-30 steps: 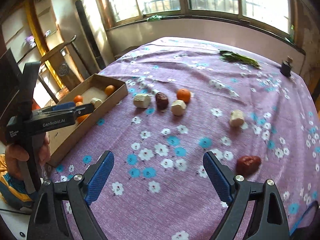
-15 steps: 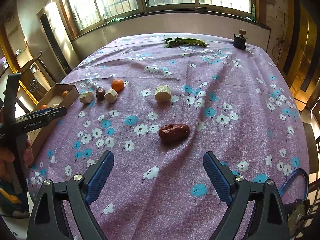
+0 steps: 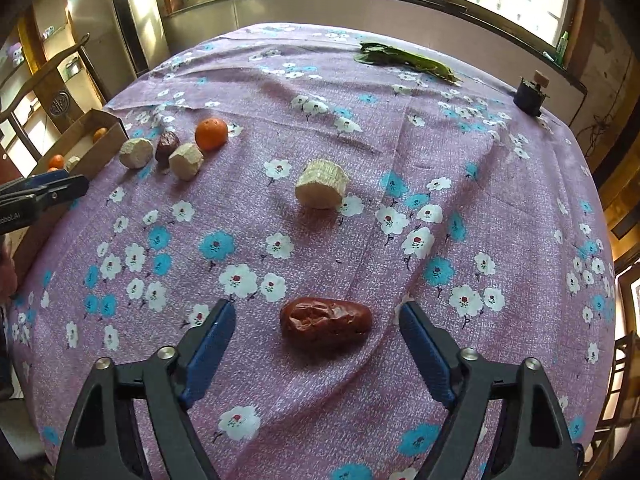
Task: Organize fruits
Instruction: 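Move both open tools out of the box back over the table, then grasp the white cylindrical chunk with the left tool while the right tool grasps a red date, then carry the white chunk with the left tool while the right tool carries the date over the box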
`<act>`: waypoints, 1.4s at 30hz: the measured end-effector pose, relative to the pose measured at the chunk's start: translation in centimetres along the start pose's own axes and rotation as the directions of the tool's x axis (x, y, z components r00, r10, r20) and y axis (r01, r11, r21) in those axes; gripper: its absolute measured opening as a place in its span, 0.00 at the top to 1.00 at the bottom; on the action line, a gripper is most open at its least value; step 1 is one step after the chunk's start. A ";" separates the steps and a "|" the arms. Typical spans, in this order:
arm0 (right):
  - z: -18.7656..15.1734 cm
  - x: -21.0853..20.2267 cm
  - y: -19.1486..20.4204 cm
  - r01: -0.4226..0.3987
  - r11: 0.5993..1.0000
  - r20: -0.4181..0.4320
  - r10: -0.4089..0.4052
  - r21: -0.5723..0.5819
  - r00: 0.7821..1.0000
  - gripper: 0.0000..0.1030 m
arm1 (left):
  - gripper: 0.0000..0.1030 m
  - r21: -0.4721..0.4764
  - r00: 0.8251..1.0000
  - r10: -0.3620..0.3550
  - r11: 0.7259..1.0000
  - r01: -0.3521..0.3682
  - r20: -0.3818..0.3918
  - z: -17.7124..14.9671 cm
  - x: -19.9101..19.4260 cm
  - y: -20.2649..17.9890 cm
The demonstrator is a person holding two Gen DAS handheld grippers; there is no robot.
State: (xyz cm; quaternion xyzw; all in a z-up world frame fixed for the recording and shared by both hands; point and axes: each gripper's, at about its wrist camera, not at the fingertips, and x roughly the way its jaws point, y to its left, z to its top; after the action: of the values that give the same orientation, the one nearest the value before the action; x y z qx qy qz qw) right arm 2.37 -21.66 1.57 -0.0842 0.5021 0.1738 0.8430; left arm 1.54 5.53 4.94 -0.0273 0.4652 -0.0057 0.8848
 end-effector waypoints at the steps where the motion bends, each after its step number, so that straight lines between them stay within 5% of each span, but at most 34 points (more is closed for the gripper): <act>1: 0.0 0.4 -0.1 -0.007 1.000 -0.012 0.007 0.006 1.000 0.48 | 0.23 -0.002 1.000 0.003 1.000 -0.003 -0.002 0.1 0.1 0.1; 7: -0.2 -2.1 0.8 0.019 1.000 0.033 -0.018 -0.003 0.999 0.48 | 0.23 -0.028 0.999 0.004 1.000 -0.005 -0.041 1.0 1.9 0.4; 12: 0.3 -5.0 2.5 -0.038 0.999 0.092 0.039 -0.010 0.995 0.48 | 0.23 -0.037 0.999 0.004 0.999 -0.006 -0.054 1.8 3.2 0.1; 24: -0.9 -4.2 8.5 -0.174 0.985 0.110 0.174 -0.011 0.979 0.48 | 0.24 -0.071 0.995 0.077 0.994 -0.081 -0.064 3.9 6.7 0.2; 25: -0.9 -4.0 8.7 -0.183 0.983 0.111 0.183 -0.003 0.977 0.48 | 0.26 -0.067 0.994 0.090 0.993 -0.095 -0.066 4.0 7.0 0.2; 29: -1.2 -2.9 9.5 -0.206 0.979 0.097 0.205 0.004 0.974 0.48 | 0.72 -0.042 0.997 0.054 0.998 -0.056 -0.050 3.9 7.0 -0.1; 42: -1.9 -2.9 9.2 -0.209 0.977 0.113 0.204 0.032 0.972 0.48 | 0.72 0.002 0.998 -0.061 0.998 0.061 0.008 0.2 1.3 -0.2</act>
State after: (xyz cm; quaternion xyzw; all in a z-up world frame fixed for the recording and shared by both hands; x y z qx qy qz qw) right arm -3.88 -14.36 3.54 -0.0035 0.4652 0.2538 0.8481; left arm 2.45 5.29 4.03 -0.0410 0.4605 -0.0332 0.8861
